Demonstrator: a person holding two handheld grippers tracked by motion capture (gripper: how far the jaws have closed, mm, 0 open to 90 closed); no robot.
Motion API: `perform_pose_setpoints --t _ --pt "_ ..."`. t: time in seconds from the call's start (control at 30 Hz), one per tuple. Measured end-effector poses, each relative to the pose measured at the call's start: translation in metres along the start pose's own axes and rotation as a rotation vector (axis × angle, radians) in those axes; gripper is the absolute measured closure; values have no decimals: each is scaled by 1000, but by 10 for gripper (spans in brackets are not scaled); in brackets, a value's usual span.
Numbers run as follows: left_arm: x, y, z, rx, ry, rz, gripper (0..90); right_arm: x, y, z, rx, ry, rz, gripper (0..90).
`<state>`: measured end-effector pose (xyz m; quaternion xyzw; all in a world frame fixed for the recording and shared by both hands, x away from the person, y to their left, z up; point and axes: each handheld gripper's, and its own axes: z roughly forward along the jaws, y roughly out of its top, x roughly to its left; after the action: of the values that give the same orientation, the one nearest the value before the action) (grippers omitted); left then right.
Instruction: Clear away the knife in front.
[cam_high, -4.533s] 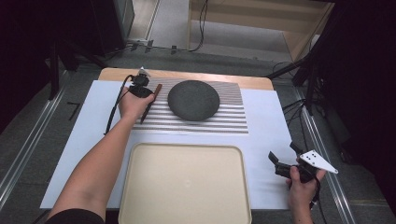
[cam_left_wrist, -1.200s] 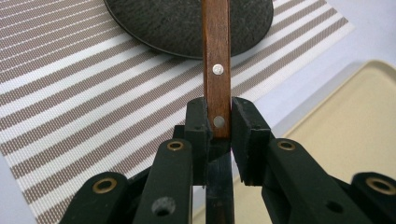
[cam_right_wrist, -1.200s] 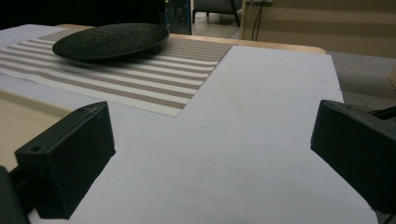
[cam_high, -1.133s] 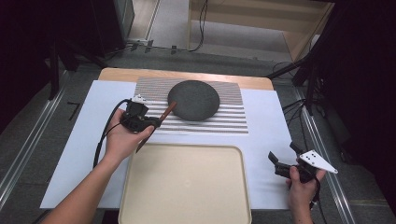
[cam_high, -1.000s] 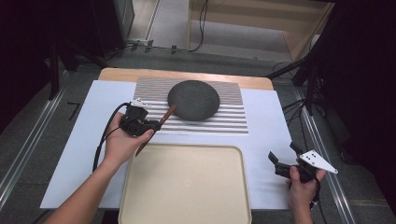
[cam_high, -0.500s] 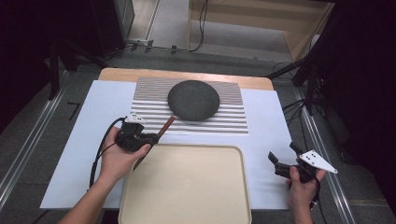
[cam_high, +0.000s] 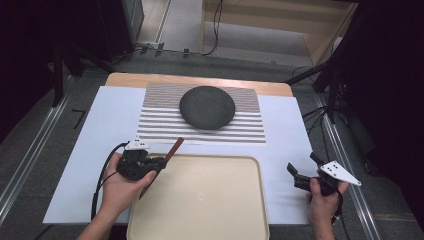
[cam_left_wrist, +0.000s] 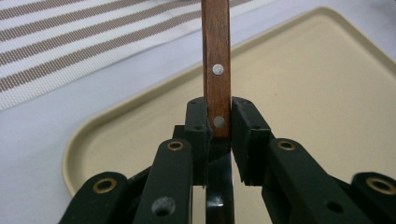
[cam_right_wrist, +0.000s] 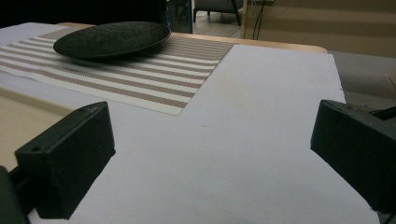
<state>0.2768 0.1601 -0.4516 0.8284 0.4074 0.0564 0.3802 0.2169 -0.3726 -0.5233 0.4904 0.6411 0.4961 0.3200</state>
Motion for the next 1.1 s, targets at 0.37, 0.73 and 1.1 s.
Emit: perform_pose_setpoints --t 0.37,0.73,1.1 --pt "-10 -21 0 9 -13 -10 773 0 0 0 2 -3 1 0" --pt "-18 -43 5 34 -36 -25 773 1 0 0 -1 -5 -1 0" --pt "-18 -55 11 63 -34 -44 773 2 0 0 10 -15 -4 0"
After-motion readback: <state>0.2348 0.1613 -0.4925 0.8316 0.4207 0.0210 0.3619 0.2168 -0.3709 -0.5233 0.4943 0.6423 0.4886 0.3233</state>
